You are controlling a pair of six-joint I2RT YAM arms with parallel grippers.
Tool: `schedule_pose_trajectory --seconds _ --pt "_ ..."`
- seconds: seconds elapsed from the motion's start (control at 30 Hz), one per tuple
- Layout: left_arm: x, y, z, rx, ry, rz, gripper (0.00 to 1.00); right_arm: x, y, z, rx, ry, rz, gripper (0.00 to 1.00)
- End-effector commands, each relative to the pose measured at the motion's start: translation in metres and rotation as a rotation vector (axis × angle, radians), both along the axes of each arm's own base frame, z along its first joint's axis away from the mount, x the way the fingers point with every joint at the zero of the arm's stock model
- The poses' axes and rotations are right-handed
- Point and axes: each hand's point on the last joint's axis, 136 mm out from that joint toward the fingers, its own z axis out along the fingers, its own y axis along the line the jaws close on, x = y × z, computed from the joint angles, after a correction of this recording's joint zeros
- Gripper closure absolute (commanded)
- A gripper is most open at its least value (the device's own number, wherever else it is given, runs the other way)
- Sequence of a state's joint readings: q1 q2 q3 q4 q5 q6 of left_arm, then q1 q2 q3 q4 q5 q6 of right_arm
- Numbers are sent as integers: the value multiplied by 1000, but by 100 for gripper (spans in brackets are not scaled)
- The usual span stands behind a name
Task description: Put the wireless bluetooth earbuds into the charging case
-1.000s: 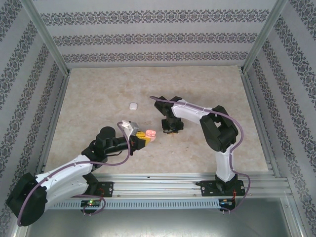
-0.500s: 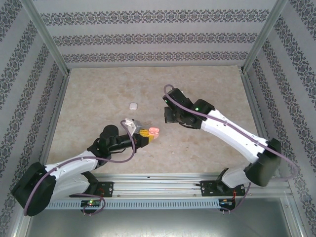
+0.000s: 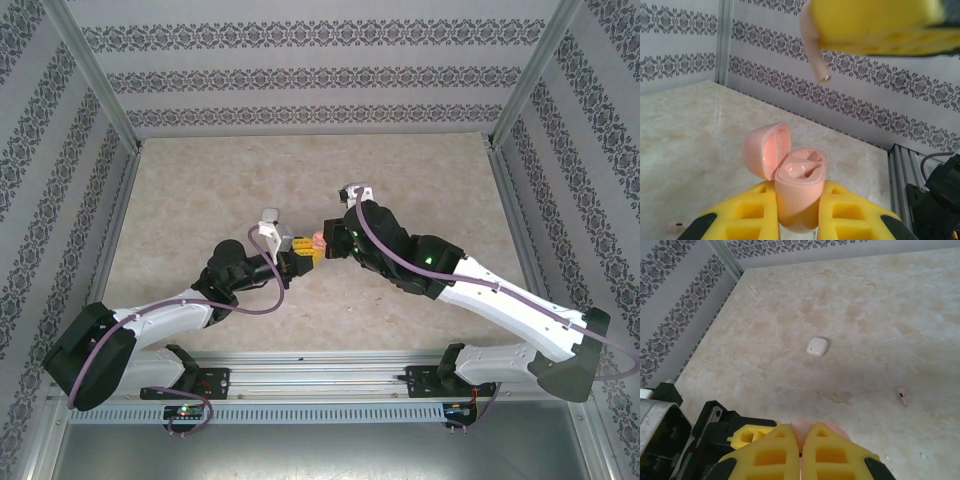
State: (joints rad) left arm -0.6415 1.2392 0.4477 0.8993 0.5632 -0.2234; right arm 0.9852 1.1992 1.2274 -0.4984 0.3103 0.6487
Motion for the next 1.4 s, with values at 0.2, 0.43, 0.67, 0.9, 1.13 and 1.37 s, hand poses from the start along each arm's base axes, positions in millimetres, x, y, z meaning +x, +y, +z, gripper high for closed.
schedule_pose_trajectory --seconds 0.2,0.43,0.67,0.9,1.13,1.37 --pt "-4 3 43 -93 -103 13 100 -3 18 7 51 -71 77 98" --pt "-6 5 50 -109 -105 17 100 -7 21 3 33 -82 112 98" --pt "-6 6 55 -119 -109 18 100 -10 15 -2 39 -92 116 99" --pt "-6 6 56 -122 -107 23 100 -14 8 -7 31 -87 113 99" --pt "-5 6 56 -124 -102 24 100 -16 12 -8 36 -76 132 99" --pt "-6 7 54 -126 -95 27 100 -14 15 -4 43 -96 136 100"
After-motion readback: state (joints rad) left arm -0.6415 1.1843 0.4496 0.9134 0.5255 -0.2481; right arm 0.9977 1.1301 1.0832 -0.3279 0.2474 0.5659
